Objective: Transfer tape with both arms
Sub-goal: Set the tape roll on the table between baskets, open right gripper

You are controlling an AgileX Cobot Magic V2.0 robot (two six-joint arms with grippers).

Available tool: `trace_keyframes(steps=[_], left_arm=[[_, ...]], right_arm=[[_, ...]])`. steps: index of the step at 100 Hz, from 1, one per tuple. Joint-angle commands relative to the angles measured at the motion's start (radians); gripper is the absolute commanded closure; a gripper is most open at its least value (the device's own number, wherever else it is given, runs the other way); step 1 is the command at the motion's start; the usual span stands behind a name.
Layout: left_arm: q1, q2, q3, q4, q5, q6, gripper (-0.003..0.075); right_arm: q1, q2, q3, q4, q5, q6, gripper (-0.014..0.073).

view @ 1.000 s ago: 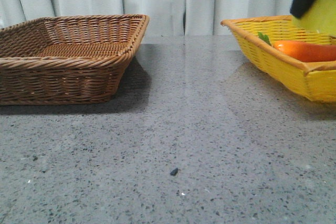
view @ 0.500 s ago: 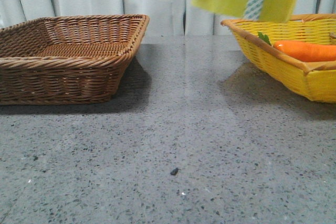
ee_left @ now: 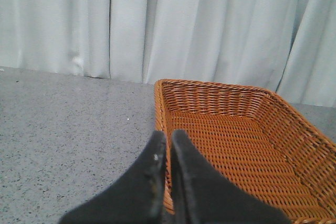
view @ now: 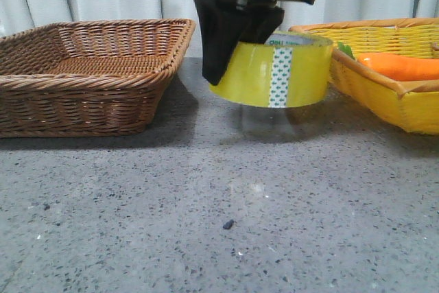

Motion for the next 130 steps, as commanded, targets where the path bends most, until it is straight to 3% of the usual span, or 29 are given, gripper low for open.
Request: trace_keyframes(steps=[1,39,66,98,117,130], left_arm=[[0.005,0.016,-0.038,-0.007,-0.079,0.001,0.0741],[0.005,0.016,-0.038,-0.007,-0.079,0.001,0.0741],[0.005,0.016,-0.038,-0.007,-0.079,0.001,0.0741],[0.005,0.016,-0.057,-0.007,-0.073,0.001,0.0741],[-0.002,0.032,-0.158,0.002,0.017,0.008,0.0741],[-0.058,0.084,-0.235,0.001,0.074,0.008,0.0740]], right_arm=[[-0.002,-0.033,-0.037,-0.015,-0.065,-0.004,0.0655],[-0.002,0.043,-0.037,-0.028,-0.056,0.002,0.0650],[-0.002,0.048,-0.037,-0.028,-0.045,0.002,0.0407],[-0.002,-0.038,-0.041,-0.029,-0.077,0.002,0.0409],[-0.002,-0.128,-0.071,-0.030,0.012,0.002,0.0409],[-0.002,-0.216,-0.072,-0.030,0.003,0.002,0.0435]])
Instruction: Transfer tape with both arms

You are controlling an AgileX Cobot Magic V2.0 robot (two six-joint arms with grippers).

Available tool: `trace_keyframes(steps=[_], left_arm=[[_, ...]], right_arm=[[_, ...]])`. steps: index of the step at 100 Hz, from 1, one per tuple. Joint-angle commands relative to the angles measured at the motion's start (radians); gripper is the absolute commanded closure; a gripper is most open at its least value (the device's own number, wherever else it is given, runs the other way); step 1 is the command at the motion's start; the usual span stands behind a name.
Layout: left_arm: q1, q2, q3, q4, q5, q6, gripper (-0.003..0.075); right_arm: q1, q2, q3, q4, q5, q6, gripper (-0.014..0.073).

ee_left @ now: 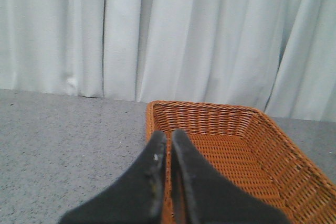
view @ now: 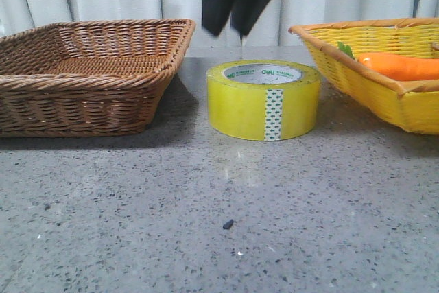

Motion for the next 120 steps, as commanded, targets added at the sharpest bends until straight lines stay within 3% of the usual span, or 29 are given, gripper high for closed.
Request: trace_keyframes(steps=[1,13,21,39,54,76,97,120], left_arm=[[-0.042,0.049,-0.080,-0.001,-0.034,0.001,0.0740],[-0.124,0.109,-0.130,-0.001,-0.052,0.001,0.0721],[-0.186,0.155,-0.149,0.004,-0.104,0.001,0.0634],[-0.317,0.257,-0.151,0.040,-0.267,0.001,0.0401],[-0.412,0.363,-0.168,0.097,-0.339,0.001,0.0381],[-0.542,0.549,-0.295,0.107,-0.280,0.001,0.0381],[-0.642,0.744,-0.472,0.173,-0.109,0.001,0.0379],[-0.734,0.941,-0.642,0.220,0.016,0.001,0.0225]], right_arm=[[-0.002,-0.106,-0.037,-0.005,-0.027,-0.005,0.0446],[-0.002,-0.185,-0.037,-0.022,-0.029,-0.005,0.0583],[-0.002,-0.241,-0.037,-0.046,-0.039,-0.005,0.0665],[-0.002,-0.349,-0.037,-0.096,-0.112,-0.005,0.0668],[-0.002,-0.456,-0.012,-0.124,-0.186,-0.005,0.0668],[-0.002,-0.660,0.182,-0.174,-0.427,-0.005,0.0668],[-0.002,-0.834,0.380,-0.178,-0.485,-0.005,0.0668],[-0.002,-0.954,0.503,-0.178,-0.485,-0.005,0.0668]])
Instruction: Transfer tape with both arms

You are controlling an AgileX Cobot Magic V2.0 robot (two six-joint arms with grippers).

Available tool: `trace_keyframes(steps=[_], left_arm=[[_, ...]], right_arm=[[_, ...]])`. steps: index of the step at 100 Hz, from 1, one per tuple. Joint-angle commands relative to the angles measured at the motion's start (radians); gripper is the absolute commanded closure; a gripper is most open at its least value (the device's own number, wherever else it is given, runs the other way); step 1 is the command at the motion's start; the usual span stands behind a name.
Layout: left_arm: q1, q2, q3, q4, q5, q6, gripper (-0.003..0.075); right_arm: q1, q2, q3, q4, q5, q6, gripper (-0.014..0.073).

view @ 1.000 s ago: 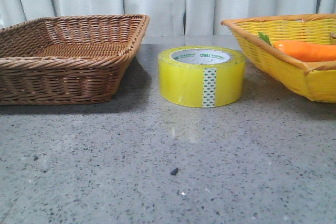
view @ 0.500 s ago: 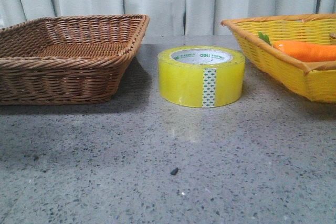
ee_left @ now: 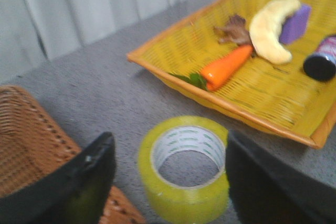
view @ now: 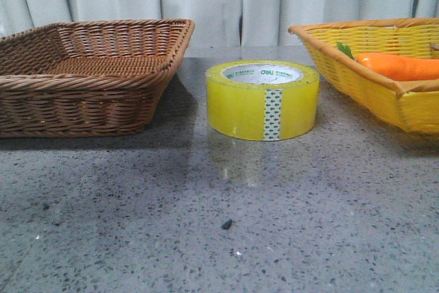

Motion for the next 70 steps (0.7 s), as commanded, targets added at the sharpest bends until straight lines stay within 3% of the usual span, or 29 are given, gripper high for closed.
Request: trace_keyframes(steps=[1,38,70], left_arm=[[-0.035,0.053,-0.096,0.009,0.001,-0.002,0.0226],[-0.097,0.358,-0.355,0.009,0.224,-0.002,0.0228],[-0.104,0.526,-0.452,0.007,0.280,-0.002,0.0228]], right_arm=[[-0.002,-0.037,0.006,-0.012,-0.087,-0.005,0.0668],[-0.002,-0.073,0.020,-0.012,-0.041,-0.005,0.0668],[-0.002,-0.073,0.020,-0.003,-0.030,-0.005,0.0668]])
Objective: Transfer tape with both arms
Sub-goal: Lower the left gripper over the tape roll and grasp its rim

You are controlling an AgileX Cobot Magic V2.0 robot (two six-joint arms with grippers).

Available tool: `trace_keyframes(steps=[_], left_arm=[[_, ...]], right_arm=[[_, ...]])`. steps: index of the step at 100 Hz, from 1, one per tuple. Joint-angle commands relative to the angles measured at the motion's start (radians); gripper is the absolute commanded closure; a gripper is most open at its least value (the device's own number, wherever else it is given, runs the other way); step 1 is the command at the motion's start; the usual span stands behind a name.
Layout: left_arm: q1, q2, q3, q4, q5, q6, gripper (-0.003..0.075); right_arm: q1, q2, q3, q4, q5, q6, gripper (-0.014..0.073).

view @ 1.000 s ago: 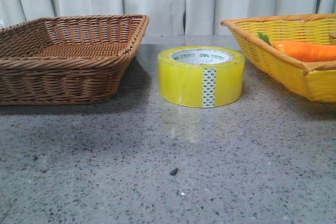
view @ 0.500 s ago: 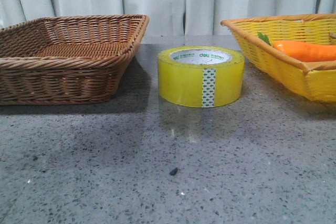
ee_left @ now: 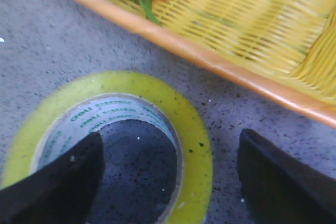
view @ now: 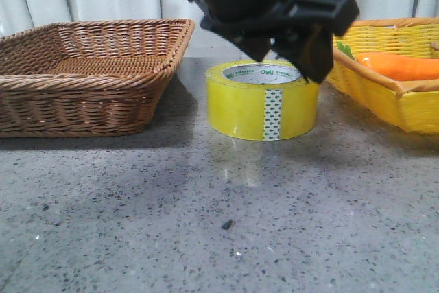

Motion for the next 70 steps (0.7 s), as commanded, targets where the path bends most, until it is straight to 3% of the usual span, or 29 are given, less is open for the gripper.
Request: trace_keyframes(steps=[1,28,70], left_arm=[[-0.009,-0.011,-0.043,0.002,-0.030,-0.002,0.0228],[-0.007,0.031,-0.043,0.021,-0.033,-0.002,0.0255],[-0.007,0.038,-0.043,0.021,-0.056,-0.002,0.0650]], right_arm=[[-0.002,0.000,-0.022,-0.004,-0.067,-0.005,0.0668],[-0.002,0.000,-0.022,-0.004,-0.065,-0.005,0.0668],[-0.002,0.000,-0.022,-0.004,-0.063,-0.005,0.0668]])
